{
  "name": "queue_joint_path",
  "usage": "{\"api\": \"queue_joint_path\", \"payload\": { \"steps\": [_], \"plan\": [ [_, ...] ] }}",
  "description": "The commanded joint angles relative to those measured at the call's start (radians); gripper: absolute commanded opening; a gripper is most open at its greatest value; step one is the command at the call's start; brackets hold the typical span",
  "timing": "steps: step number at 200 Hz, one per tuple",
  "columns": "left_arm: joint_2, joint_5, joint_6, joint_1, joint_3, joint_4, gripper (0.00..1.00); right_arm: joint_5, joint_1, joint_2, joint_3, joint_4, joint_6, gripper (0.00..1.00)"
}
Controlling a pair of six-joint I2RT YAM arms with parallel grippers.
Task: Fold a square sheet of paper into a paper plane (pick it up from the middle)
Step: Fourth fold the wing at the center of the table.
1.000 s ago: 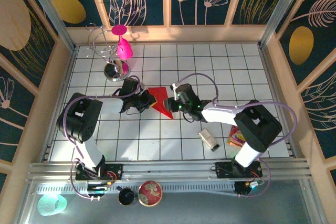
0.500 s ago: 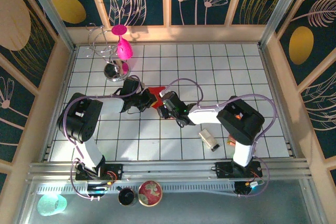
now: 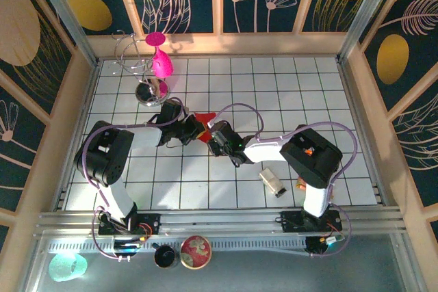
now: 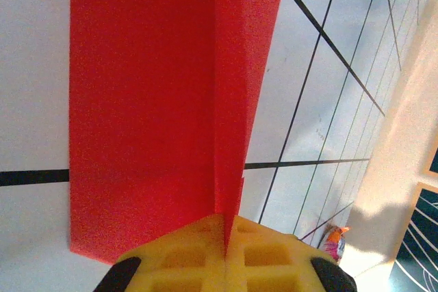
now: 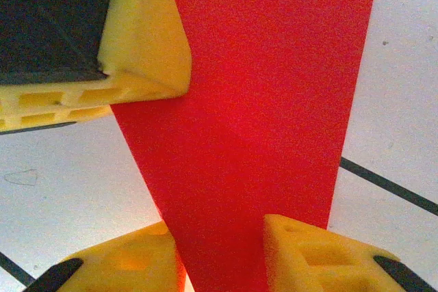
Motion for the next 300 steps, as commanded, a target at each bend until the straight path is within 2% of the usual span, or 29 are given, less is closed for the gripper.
{"api": "queue_joint_path", "payload": {
  "steps": [1,61,106,115,152,243,300],
  "plan": [
    [-0.009,-0.001,-0.014,-0.004,0.020,0.006,0.02,0.033,0.006,0.022,0.026,-0.015,-0.011,0.32],
    [-0.013,-0.003,-0.004,-0.004,0.027,-0.007,0.07,0.038,0.006,0.018,0.021,-0.020,-0.021,0.24],
    [-0.051,-0.056,0.067,0.027,0.019,-0.089,0.31,0.008,0.003,0.012,0.019,-0.024,-0.020,0.12],
    [-0.099,-0.074,0.078,0.040,0.015,-0.101,0.36,-0.009,0.000,0.008,0.014,-0.018,-0.018,0.10],
    [-0.180,-0.134,0.088,0.075,-0.015,-0.111,0.49,-0.146,-0.037,-0.010,-0.024,0.033,0.003,0.06],
    [-0.245,-0.082,0.001,0.073,-0.183,0.086,0.50,-0.490,-0.154,-0.022,-0.136,0.221,0.121,0.05],
    [-0.188,-0.051,-0.029,0.014,-0.197,0.174,0.48,-0.636,-0.213,-0.017,-0.179,0.313,0.196,0.05]
  ]
}}
